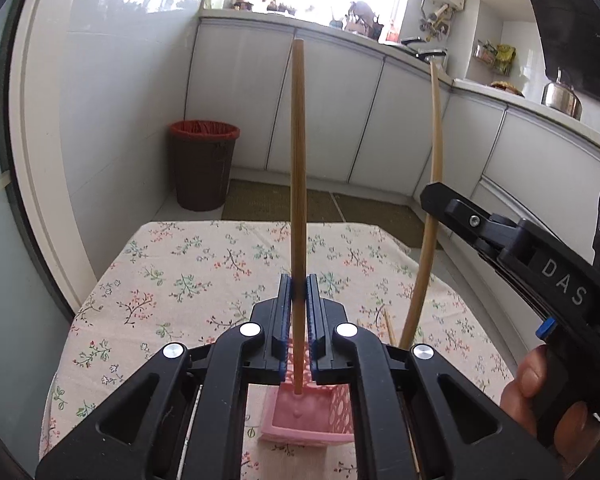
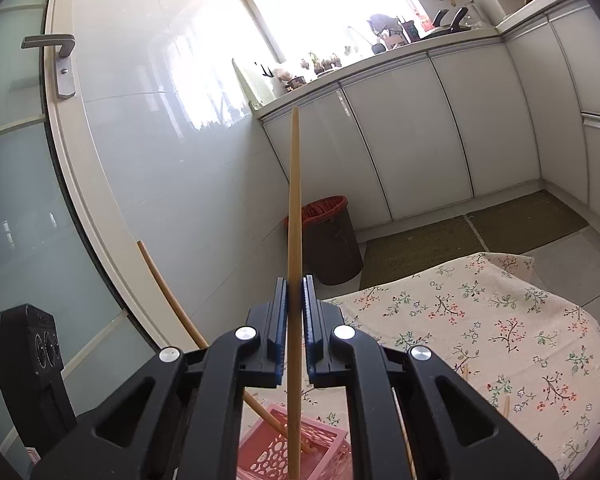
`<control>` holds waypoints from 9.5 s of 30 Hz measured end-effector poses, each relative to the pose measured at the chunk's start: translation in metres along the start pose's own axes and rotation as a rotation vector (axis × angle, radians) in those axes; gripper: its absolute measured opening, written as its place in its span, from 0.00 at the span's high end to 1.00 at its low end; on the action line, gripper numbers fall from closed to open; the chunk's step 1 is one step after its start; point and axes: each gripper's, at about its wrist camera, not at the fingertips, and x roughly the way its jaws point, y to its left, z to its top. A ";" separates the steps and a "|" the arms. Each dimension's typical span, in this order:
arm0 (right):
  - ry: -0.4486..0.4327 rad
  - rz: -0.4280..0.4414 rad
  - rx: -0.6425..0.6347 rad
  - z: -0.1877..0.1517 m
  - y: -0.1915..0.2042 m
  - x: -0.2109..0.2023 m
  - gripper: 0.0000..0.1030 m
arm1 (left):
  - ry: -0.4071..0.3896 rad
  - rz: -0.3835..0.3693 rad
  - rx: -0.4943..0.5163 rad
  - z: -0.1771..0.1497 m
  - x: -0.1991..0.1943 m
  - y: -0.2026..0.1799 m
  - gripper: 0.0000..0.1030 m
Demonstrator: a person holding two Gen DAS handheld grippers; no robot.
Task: Organize utensils
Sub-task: 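Lower both chopsticks into the pink basket and open both tools, then grasp a wooden chopstick with the left tool while the right tool grasps another, then lower both chopsticks into the pink basket and open both tools, then grasp a chopstick from the pile with the left tool while the right tool grasps another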
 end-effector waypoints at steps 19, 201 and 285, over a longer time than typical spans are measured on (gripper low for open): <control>0.076 -0.013 -0.122 -0.041 0.019 0.019 0.90 | 0.054 -0.096 -0.157 0.028 -0.045 0.035 0.46; 0.208 -0.118 0.083 0.049 -0.029 -0.077 0.72 | 0.161 -0.077 -0.139 0.007 -0.044 -0.004 0.77; 0.672 -0.198 0.160 -0.035 -0.122 0.014 0.92 | 0.466 -0.027 -0.394 -0.116 0.070 -0.036 0.99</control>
